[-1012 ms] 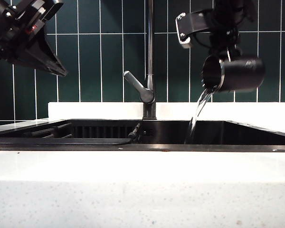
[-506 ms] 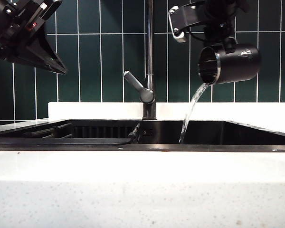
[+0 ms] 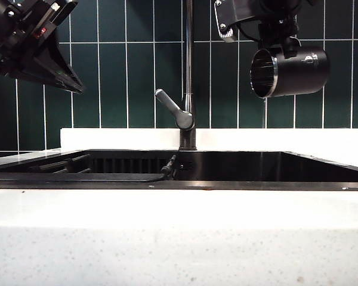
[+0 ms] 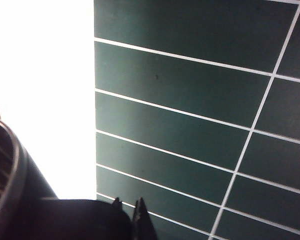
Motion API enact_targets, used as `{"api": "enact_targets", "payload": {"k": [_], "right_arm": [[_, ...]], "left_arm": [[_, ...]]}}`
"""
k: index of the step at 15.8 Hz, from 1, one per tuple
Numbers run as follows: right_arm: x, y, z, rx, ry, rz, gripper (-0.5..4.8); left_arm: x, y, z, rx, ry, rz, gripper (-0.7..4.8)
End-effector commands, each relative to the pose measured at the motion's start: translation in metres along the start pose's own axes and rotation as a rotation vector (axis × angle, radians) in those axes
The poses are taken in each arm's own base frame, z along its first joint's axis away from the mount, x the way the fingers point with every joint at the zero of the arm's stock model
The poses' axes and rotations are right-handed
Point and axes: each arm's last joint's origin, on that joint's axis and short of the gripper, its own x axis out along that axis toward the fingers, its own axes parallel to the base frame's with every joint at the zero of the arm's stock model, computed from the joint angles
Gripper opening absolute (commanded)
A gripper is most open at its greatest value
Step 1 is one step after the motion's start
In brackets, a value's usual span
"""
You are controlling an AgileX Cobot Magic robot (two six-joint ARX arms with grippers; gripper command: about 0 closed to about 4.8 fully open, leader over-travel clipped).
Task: Pick up the mug next to the sink, go to the faucet to get some water, pour the water into the sink, and finally put the mug back to its place.
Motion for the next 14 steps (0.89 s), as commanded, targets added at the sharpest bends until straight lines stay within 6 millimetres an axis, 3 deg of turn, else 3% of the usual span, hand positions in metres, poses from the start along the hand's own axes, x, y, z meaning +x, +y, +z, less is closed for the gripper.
{"api": "enact_targets", "payload": {"k": [1, 4, 7, 9, 12, 14], "right_arm": [[-0.001, -0.008, -0.006, 0.25, 0.014, -0.046, -0.01], [0.008, -0.008, -0.023, 0.625, 0.057, -0.053, -0.01], [0.022, -0.002, -0.051, 1.047, 0.114, -0.032, -0.01], [0.035, 0.01, -0.085, 1.374, 0.148, 0.054, -0.01], [0.048, 0.027, -0.123, 1.546, 0.162, -0.003, -0.01], [0.053, 0.043, -0.13, 1.558, 0.153, -0.013, -0.01]], "left_arm": [[-0.001, -0.001, 0.002, 0.0, -0.012, -0.006, -0.06], [-0.003, -0.002, 0.002, -0.012, -0.015, -0.001, -0.06], [-0.005, -0.002, 0.002, -0.017, -0.012, 0.043, -0.06], [-0.005, -0.002, 0.002, -0.03, -0.014, 0.047, -0.06], [-0.008, -0.003, 0.004, -0.018, -0.034, 0.061, -0.06], [-0.011, -0.005, 0.007, -0.006, -0.054, 0.063, -0.06]]}}
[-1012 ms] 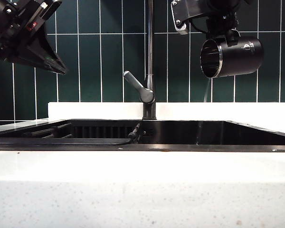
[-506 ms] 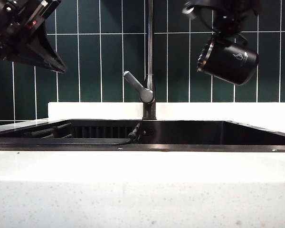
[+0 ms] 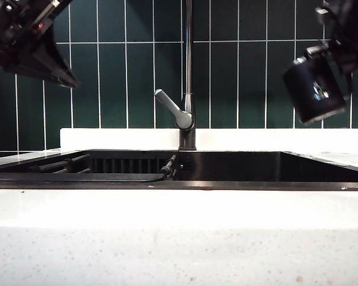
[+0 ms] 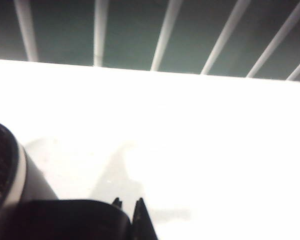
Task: Pick up the mug next to the sink, go to the faucet to get some water, pour the water into the sink, and finally put the mug back to its place.
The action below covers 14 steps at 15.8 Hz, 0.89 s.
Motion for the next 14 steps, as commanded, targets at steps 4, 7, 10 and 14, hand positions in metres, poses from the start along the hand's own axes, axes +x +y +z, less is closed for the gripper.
{"api": "enact_targets", "payload": {"k": [4, 7, 10, 14], "right_arm": [[0.01, -0.002, -0.042, 0.085, -0.21, -0.006, -0.01], [0.01, -0.007, -0.055, 0.116, -0.272, -0.053, -0.01], [0.016, -0.022, -0.063, 0.22, -0.211, -0.081, -0.01], [0.02, -0.032, -0.072, 0.328, -0.137, -0.022, -0.01]], "left_arm": [[-0.009, -0.004, 0.007, 0.036, -0.062, 0.017, -0.06], [-0.01, -0.004, 0.007, 0.038, -0.062, 0.019, -0.06], [-0.01, -0.004, 0.006, 0.035, -0.057, 0.019, -0.06], [-0.01, -0.004, 0.007, 0.033, -0.06, 0.019, -0.06]]}}
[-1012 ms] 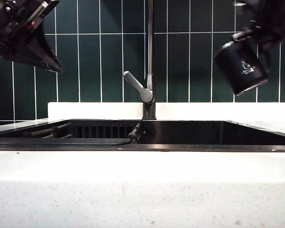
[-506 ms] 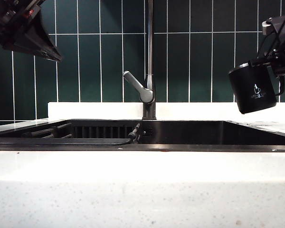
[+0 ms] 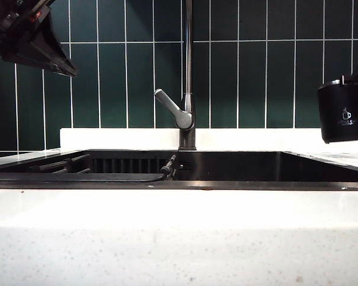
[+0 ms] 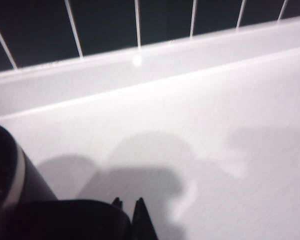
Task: Pick up the mug next to the sink, go to the faucet to get some water, pour the water into the sink, and finally put the mug back to its place.
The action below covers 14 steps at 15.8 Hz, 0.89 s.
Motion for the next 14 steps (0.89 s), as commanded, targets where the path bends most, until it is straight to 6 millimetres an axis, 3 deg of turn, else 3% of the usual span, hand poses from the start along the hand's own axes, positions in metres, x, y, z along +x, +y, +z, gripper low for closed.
{"api": "enact_targets", "payload": {"k": [1, 3, 4, 14], "right_arm": [[-0.001, 0.003, 0.004, 0.042, -0.014, 0.085, -0.01], [0.0, 0.004, 0.003, 0.041, -0.009, 0.102, 0.0], [0.0, 0.004, 0.001, 0.038, 0.002, 0.1, 0.33], [0.001, 0.002, -0.028, -0.019, 0.278, 0.114, 0.54]], "left_arm": [[-0.001, -0.001, 0.001, 0.006, -0.01, -0.001, -0.06], [-0.001, -0.001, 0.001, 0.005, -0.01, -0.002, -0.06], [-0.001, -0.001, 0.001, 0.004, -0.008, -0.002, -0.06], [-0.001, -0.002, 0.001, 0.032, -0.006, -0.029, -0.06]]}}
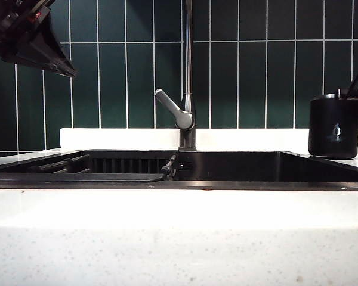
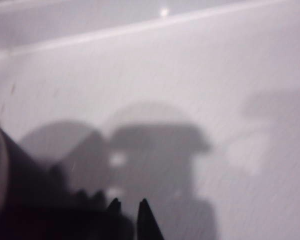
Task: Pick up the mug next to the sink, go to the faucet to get some water, pour the water into the sink, and finally put the mug back to its place.
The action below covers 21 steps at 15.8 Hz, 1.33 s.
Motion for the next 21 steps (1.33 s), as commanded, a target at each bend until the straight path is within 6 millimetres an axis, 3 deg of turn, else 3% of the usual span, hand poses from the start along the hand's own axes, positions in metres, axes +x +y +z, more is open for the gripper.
{"api": "enact_targets", "payload": {"k": [1, 8, 10, 13, 16, 19, 21], "right_arm": [[-0.002, 0.0, -0.009, -0.012, 0.111, 0.006, 0.54], [-0.032, -0.004, 0.0, -0.021, 0.165, -0.002, 0.7], [-0.035, -0.004, 0.003, -0.023, 0.156, -0.001, 1.62], [-0.036, -0.004, -0.002, -0.03, 0.206, -0.008, 2.13], [-0.045, -0.005, -0.004, -0.039, 0.259, -0.014, 2.09], [-0.072, -0.005, 0.01, -0.031, 0.212, 0.032, 1.66], [-0.101, -0.007, 0.018, -0.028, 0.195, 0.045, 1.58]], "left_arm": [[-0.001, -0.002, 0.001, 0.035, -0.01, -0.031, -0.06], [-0.001, -0.002, -0.002, 0.037, 0.014, -0.034, -0.06], [-0.001, -0.002, -0.002, 0.038, 0.019, -0.035, -0.06], [-0.001, -0.002, -0.003, 0.032, 0.029, -0.037, -0.06], [-0.002, -0.003, -0.005, 0.025, 0.044, -0.038, -0.06], [-0.011, -0.007, -0.006, 0.021, 0.055, -0.021, -0.06], [-0.03, -0.014, -0.005, 0.062, 0.045, 0.058, -0.06]]}}
